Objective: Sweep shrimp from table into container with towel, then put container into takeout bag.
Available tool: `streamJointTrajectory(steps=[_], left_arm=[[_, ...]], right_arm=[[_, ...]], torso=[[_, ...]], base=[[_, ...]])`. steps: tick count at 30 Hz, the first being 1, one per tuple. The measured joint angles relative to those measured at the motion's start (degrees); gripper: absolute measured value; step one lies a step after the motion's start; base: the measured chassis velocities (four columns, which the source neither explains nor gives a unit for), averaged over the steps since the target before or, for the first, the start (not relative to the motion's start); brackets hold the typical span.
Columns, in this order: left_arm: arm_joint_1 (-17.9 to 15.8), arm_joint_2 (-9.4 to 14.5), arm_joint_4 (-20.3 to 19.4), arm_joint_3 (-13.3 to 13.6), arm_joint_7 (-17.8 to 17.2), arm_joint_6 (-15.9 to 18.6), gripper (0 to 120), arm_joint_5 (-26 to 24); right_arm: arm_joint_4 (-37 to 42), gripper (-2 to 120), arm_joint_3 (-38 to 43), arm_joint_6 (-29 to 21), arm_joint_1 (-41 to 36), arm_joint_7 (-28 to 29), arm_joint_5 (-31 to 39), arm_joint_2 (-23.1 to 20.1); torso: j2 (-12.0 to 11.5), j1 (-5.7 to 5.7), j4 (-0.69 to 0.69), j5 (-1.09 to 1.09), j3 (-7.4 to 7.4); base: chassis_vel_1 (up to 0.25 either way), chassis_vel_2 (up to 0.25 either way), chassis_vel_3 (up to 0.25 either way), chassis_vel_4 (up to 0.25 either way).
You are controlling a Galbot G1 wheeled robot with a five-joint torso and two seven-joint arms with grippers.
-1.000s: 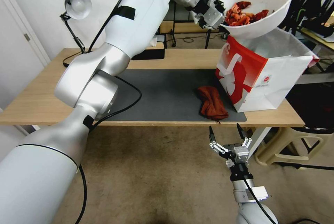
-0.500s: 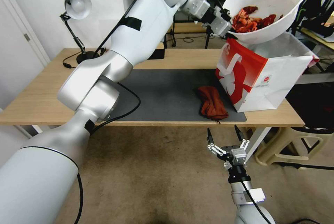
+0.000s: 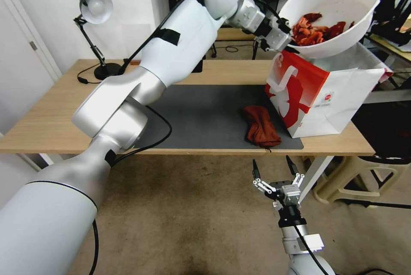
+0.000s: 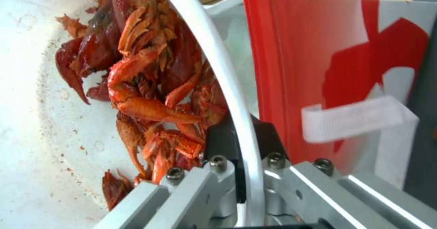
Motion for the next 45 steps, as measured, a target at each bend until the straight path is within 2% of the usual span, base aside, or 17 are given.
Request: streamJointTrajectory(steps=[6, 11, 27, 31, 42, 44, 45], left_arm=[[0.65, 0.00, 0.05, 2.90, -3.53, 0.02, 0, -0.46], [0.93, 0.00, 0.26, 4.10, -4.04, 0.04, 0, -0.47], [0.81, 0.01, 0.77, 4.20, -4.75, 0.10, 0, 0.14], [0.43, 0.01, 0.71, 5.31, -5.88, 0.62, 0, 0.01], [0.30, 0.01, 0.65, 5.85, -6.02, 0.78, 0, 0.20], [0.30, 0.01, 0.63, 5.85, -6.11, 0.91, 4, 0.22], [0.32, 0.01, 0.62, 5.85, -6.43, 1.04, 11, 0.26]], right_arm=[[0.00, 100, 0.00, 0.01, 0.00, -0.01, -0.08, 0.03], [0.48, 100, 0.08, 0.05, -0.71, -0.01, -0.24, 0.08], [0.82, 100, 0.06, 0.09, -0.80, 0.03, -0.42, 0.16], [1.01, 100, 0.00, -0.08, -0.63, 0.05, -0.31, 0.08], [1.03, 100, -0.06, -0.15, -0.52, 0.06, -0.25, 0.17], [1.03, 100, -0.08, -0.16, -0.48, 0.06, -0.24, 0.17], [0.98, 100, -0.09, -0.18, -0.44, 0.06, -0.22, 0.17]], torso=[[0.00, 0.00, 0.00, 0.00, 0.00], [0.00, 0.00, 0.00, 0.00, 0.00], [0.00, 0.00, 0.00, 0.00, 0.00], [0.00, 0.00, 0.00, 0.00, 0.00], [0.00, 0.00, 0.00, 0.00, 0.00], [0.00, 0.00, 0.00, 0.00, 0.00], [0.00, 0.00, 0.01, 0.00, 0.00]], base=[[0.000, 0.000, 0.000, 0.000], [0.000, 0.000, 0.000, 0.000], [0.000, 0.000, 0.000, 0.000], [0.000, 0.000, 0.000, 0.000], [0.000, 0.000, 0.000, 0.000], [0.000, 0.000, 0.000, 0.000], [0.000, 0.000, 0.000, 0.000]])
